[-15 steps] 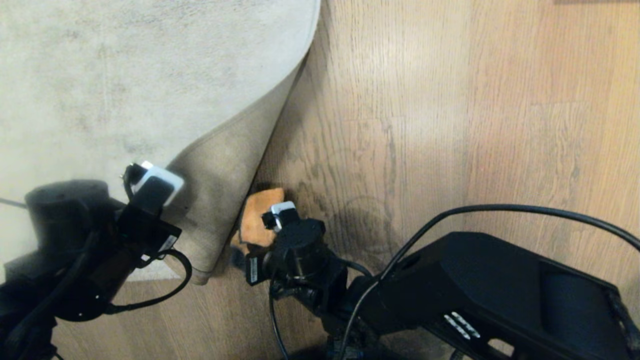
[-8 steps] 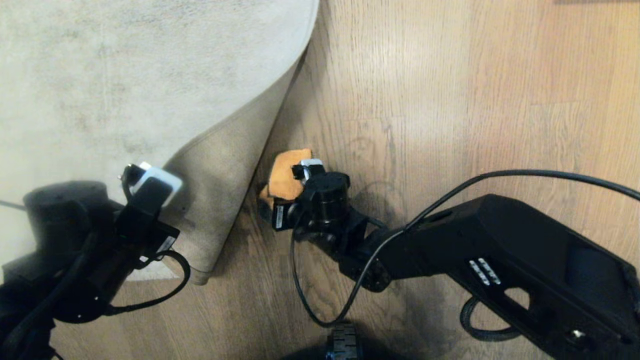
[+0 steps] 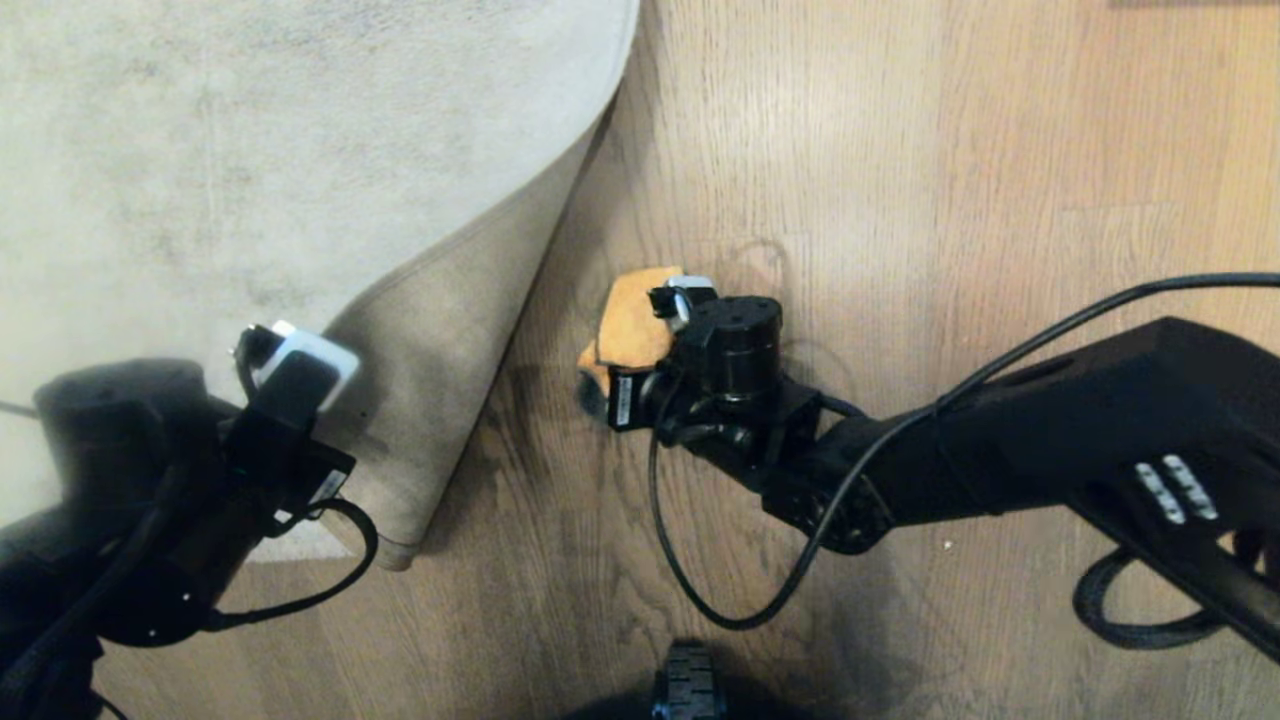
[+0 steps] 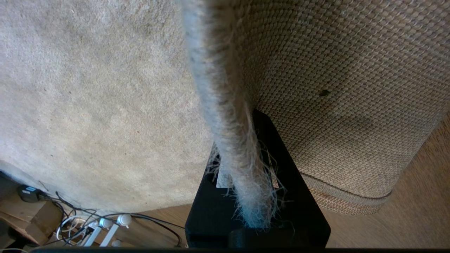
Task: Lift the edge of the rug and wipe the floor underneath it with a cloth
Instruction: Wipe the floor under the carpet with a rag
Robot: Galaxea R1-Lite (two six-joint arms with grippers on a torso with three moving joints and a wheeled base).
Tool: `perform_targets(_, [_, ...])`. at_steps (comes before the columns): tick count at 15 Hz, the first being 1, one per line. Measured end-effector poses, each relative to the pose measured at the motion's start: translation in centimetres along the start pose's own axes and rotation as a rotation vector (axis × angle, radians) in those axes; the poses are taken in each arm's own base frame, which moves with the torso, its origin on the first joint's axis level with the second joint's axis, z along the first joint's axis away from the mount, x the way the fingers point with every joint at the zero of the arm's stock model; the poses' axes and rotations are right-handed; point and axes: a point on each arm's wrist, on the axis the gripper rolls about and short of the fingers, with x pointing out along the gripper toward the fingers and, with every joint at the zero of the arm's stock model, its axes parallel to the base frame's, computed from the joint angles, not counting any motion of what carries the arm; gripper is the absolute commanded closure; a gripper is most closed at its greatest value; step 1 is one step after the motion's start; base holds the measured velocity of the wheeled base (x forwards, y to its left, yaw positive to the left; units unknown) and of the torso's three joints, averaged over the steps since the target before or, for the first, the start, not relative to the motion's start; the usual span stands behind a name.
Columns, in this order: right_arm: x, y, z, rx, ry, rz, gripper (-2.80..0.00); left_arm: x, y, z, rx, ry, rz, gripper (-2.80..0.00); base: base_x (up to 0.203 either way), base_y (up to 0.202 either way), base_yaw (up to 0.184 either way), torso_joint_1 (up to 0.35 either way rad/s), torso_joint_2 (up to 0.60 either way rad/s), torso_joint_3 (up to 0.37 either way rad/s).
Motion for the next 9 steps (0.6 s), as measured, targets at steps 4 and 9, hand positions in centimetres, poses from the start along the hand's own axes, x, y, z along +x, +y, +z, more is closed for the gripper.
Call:
perform_targets(4, [-4.2,-1.5,0.3,-0.008,0.031,-0.029,0.00,-0.2,0.2,0.1,-0.003,-0.010,0.004,0.00,0.000,0.000,0.000,0.000,0.00,0.000])
perform_targets(9, [-9.0,-4.7,3.3,-0.064,-0.026,-0.104,0.00,-0.6,0.4,0.2,-0.008,-0.020,0.007,0.00,0.000,0.000,0.000,0.000,0.00,0.000])
